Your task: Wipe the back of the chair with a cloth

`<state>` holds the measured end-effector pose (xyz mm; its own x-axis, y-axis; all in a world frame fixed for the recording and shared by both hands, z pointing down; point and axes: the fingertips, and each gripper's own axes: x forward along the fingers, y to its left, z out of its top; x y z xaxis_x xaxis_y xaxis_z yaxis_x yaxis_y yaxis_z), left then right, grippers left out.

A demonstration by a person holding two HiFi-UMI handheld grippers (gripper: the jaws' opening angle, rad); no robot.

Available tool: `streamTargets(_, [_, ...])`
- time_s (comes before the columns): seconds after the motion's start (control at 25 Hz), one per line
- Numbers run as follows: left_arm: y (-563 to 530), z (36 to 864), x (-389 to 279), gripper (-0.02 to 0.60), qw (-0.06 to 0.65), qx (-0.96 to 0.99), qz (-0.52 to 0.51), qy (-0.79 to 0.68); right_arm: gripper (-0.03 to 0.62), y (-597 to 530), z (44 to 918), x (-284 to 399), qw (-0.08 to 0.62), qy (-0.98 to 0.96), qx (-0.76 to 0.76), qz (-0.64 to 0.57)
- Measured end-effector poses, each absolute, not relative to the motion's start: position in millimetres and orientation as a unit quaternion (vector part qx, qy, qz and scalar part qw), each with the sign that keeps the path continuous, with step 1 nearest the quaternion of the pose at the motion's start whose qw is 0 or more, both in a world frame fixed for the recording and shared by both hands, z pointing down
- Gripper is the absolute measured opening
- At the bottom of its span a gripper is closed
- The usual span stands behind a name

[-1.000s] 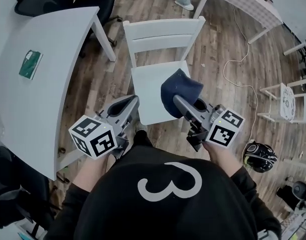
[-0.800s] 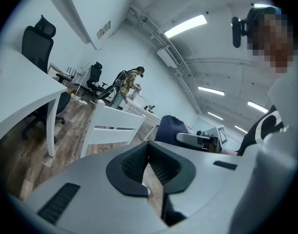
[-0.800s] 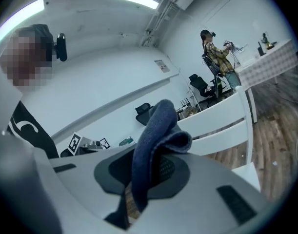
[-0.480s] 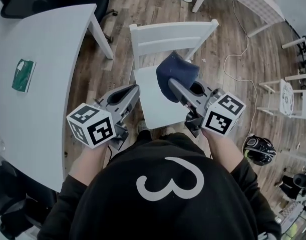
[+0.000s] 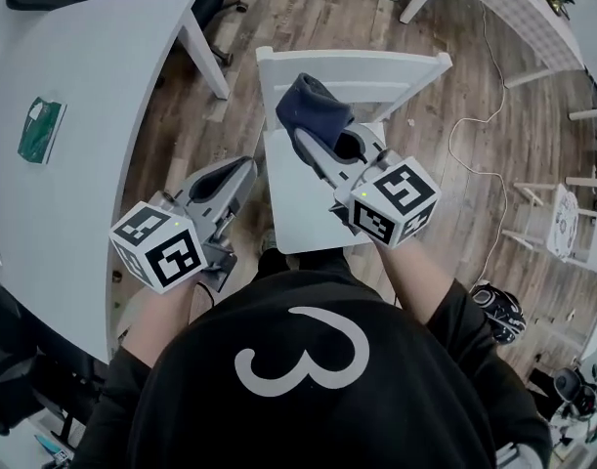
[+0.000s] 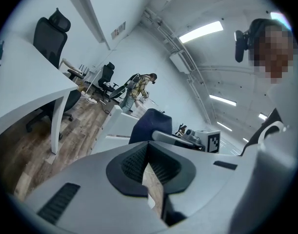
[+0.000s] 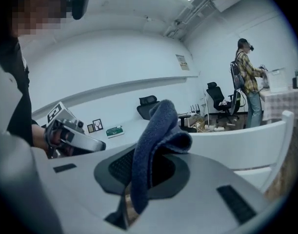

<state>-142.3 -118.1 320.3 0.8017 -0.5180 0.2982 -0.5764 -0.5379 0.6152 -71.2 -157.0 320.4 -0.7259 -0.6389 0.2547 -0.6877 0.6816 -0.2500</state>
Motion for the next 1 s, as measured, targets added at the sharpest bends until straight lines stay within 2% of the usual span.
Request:
streamTargets(0.48, [-116.9, 348.6, -158.8, 0.013, 0.391, 0.831, 0.046, -0.392, 0.051, -226.9, 372.7, -90.1, 0.152, -0.913, 0.372, 0.071])
streamTargets(1.0, [-110.4, 360.8, -172.9, 0.014, 0.407, 0.799, 0.032, -0.442, 0.051, -263.4, 401.7, -88.8, 0.166, -0.876, 0.435, 0.122])
